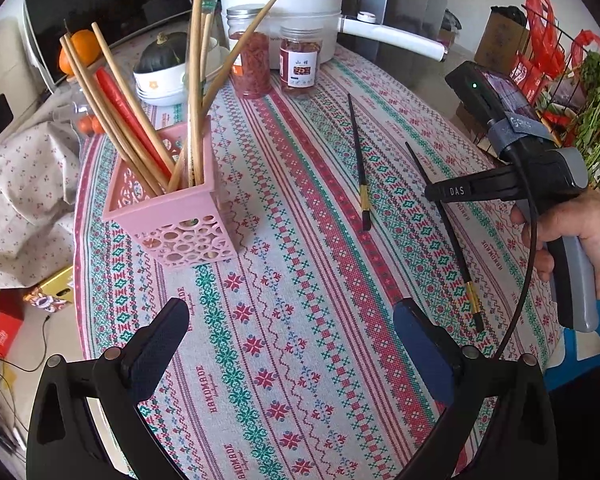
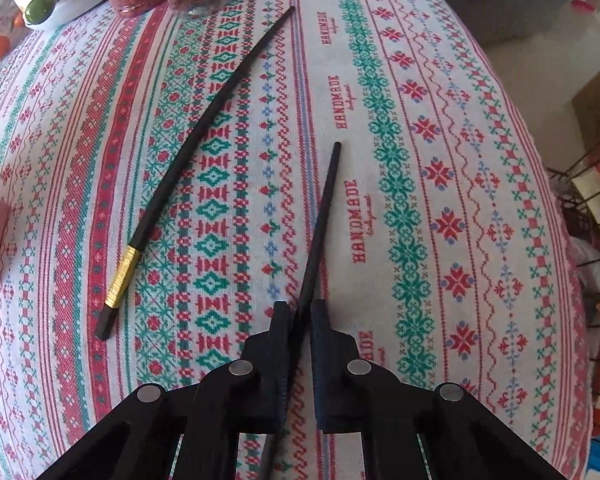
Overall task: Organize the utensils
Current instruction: 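Move the right tool to the black chopsticks and grasp one, then grasp the other black chopstick with the left tool while the right lifts its own, then carry the black chopstick over the pink basket and open the left tool while the right follows, then lower the black chopstick into the pink basket and open the right tool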
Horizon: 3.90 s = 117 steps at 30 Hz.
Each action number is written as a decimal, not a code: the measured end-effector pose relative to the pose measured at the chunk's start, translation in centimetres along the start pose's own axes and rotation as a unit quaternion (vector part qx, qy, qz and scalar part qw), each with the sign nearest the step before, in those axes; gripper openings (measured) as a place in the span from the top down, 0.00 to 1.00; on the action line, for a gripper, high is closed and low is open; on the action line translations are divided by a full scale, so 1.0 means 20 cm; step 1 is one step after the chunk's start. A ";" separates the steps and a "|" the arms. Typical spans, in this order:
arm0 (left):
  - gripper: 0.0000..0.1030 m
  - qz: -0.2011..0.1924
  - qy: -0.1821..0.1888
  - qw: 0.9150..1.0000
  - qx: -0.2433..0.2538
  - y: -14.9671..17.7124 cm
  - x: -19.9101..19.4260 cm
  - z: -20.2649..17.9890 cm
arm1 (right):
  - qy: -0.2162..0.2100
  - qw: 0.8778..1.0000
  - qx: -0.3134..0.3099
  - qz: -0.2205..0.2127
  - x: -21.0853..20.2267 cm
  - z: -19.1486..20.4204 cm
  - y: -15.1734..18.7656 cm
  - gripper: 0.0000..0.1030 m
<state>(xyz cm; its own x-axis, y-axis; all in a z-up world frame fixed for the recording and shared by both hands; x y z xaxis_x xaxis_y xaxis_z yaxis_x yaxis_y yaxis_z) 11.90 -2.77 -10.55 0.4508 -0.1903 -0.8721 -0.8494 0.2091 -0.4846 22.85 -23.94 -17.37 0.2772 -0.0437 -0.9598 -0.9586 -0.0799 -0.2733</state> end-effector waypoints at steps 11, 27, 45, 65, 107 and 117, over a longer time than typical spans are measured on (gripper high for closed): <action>0.13 -0.002 0.026 1.000 0.012 -0.26 0.14 -0.27 | -0.056 0.997 0.036 -0.044 -0.23 -0.19 0.16 0.96; 0.78 0.038 0.004 0.998 0.041 -0.83 0.85 -0.41 | -0.097 0.994 0.044 -0.038 -0.17 -0.28 0.09 0.96; 0.94 -0.018 0.033 0.998 0.057 -0.72 0.52 -0.44 | -0.111 0.987 0.089 -0.081 -0.32 -0.31 0.12 0.96; 0.95 -0.163 0.065 0.984 0.027 -0.20 -0.37 -0.28 | -0.108 0.965 0.016 -0.240 -0.87 0.05 0.24 0.95; 0.35 -0.217 -0.018 0.969 -0.114 -0.27 -0.45 0.47 | -0.213 0.925 -0.004 -0.314 -1.19 0.38 0.18 0.96; 0.26 -0.169 -0.005 0.977 -0.133 -0.09 -0.46 0.59 | -0.248 0.906 0.003 -0.344 -1.23 0.53 0.12 0.96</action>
<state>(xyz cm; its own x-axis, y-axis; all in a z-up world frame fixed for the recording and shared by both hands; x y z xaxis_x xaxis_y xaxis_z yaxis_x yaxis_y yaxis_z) 12.46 9.85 -2.56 0.7195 -0.1963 -0.6661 -0.6919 -0.1203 -0.7119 13.04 -12.59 4.83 0.7473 0.4668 -0.4730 -0.5711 0.0871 -0.8163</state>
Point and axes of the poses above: each gripper's, at about its wrist camera, not at the fingertips, and x roughly the way its jaws point, z to its left, y to its underside, the point moved 2 cm from there along x, roughly the way its jaws point, and after that the axes turned 3 degrees about y, right-handed, at the moved point
